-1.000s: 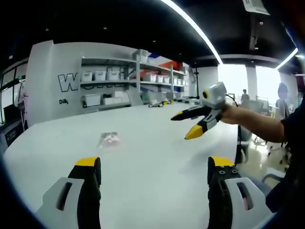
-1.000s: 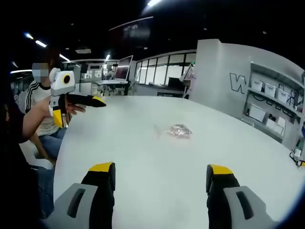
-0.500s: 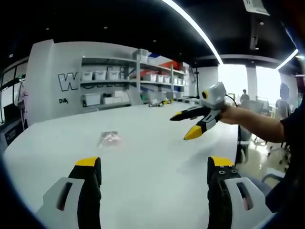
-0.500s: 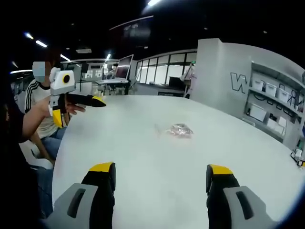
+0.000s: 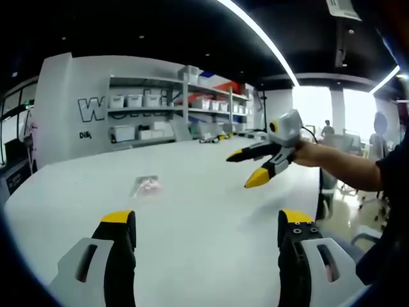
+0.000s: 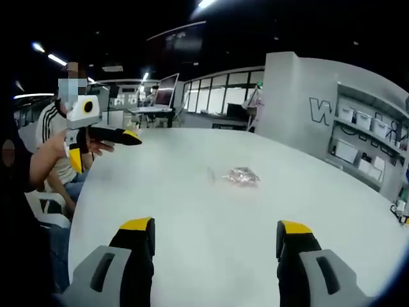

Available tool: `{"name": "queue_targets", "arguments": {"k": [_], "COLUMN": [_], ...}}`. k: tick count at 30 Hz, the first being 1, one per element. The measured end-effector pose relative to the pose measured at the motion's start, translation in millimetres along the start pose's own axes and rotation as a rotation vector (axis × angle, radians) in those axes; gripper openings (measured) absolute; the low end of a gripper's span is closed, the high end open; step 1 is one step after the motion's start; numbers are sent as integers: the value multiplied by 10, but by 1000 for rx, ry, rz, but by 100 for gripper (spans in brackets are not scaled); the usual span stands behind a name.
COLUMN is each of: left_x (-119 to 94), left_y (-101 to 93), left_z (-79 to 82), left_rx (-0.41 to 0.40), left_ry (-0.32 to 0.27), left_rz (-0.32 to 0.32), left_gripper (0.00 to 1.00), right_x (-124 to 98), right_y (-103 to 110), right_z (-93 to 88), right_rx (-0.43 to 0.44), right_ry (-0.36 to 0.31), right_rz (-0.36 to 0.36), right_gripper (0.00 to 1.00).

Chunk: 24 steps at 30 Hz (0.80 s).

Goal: Open the resealable bag by pulling the two sides of the seal apart until the entire bag opening is separated and visibly accessible.

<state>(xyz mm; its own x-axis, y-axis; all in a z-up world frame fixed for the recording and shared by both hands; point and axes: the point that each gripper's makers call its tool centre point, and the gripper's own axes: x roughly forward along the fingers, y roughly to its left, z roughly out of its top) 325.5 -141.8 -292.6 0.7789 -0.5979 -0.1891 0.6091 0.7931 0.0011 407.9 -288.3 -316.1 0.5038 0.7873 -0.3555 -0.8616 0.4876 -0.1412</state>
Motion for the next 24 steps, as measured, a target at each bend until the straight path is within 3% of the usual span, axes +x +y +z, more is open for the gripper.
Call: {"name": "queue_targets", "arguments": {"k": [24], "left_x": [-5], "left_y": [19], "left_z": [-24], "left_rx": [-3], "left_ry": [-3], "left_rz": [2], "left_gripper": [89], "right_x": [119], "right_y": [-24], "right_z": [34], "right_rx": [1], "right_ry": [-3], "right_rz": [11], "right_gripper": [77]}}
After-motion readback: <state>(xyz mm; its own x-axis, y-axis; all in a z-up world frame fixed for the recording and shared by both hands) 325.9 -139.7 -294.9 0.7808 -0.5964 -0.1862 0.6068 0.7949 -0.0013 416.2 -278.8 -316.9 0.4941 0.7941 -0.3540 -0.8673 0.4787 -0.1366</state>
